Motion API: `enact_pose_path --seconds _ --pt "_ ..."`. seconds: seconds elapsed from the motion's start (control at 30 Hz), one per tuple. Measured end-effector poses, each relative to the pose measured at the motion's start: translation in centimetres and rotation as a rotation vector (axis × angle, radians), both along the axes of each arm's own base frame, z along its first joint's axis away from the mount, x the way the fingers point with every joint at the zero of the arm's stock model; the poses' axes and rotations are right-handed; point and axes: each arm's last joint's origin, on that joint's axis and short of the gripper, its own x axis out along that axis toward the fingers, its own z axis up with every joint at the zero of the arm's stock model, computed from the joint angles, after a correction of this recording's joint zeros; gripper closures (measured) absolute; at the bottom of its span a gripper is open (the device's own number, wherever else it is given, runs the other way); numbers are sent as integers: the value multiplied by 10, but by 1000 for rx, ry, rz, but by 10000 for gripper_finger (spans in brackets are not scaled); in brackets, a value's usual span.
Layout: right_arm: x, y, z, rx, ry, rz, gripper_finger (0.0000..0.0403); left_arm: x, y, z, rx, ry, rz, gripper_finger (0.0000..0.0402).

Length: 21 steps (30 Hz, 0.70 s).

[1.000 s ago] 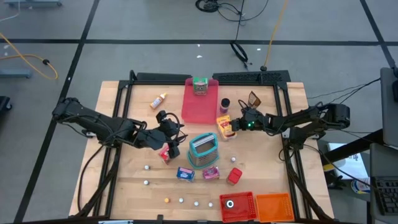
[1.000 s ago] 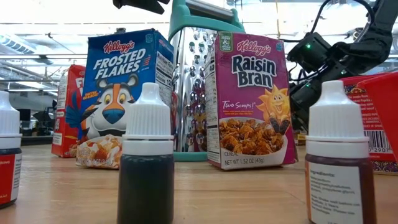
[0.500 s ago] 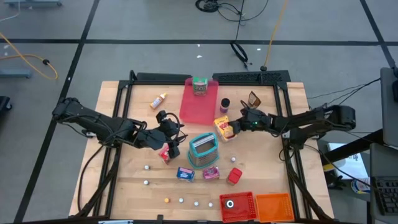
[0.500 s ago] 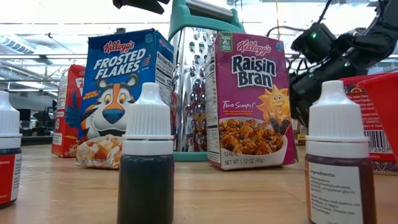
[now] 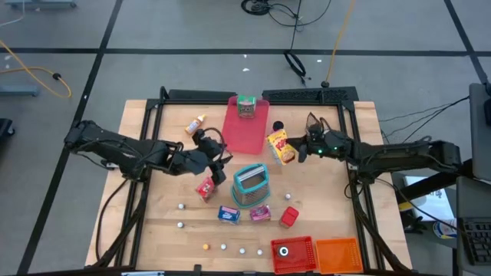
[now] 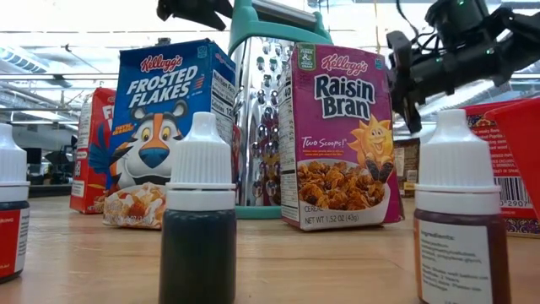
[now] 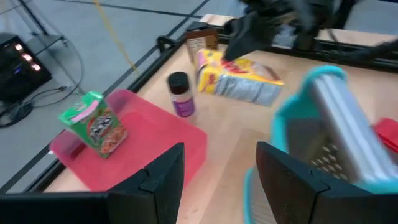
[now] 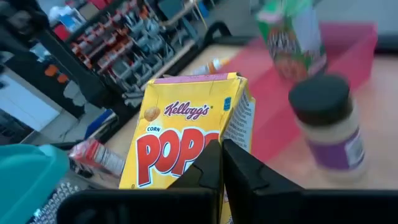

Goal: Pick & Place Kitchen Items
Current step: Put the yellow cereal box into the pink bin

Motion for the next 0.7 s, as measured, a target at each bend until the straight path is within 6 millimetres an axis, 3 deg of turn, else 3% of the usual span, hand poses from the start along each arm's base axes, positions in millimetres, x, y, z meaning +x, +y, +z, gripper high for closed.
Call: enact_pose_path --seconds 0.33,0.7 --pt "-4 0 31 -282 -198 0 403 10 39 8 -40 -104 101 201" --pt "12 -3 72 -573 -202 -13 403 51 98 -5 -113 -242 -34 201"
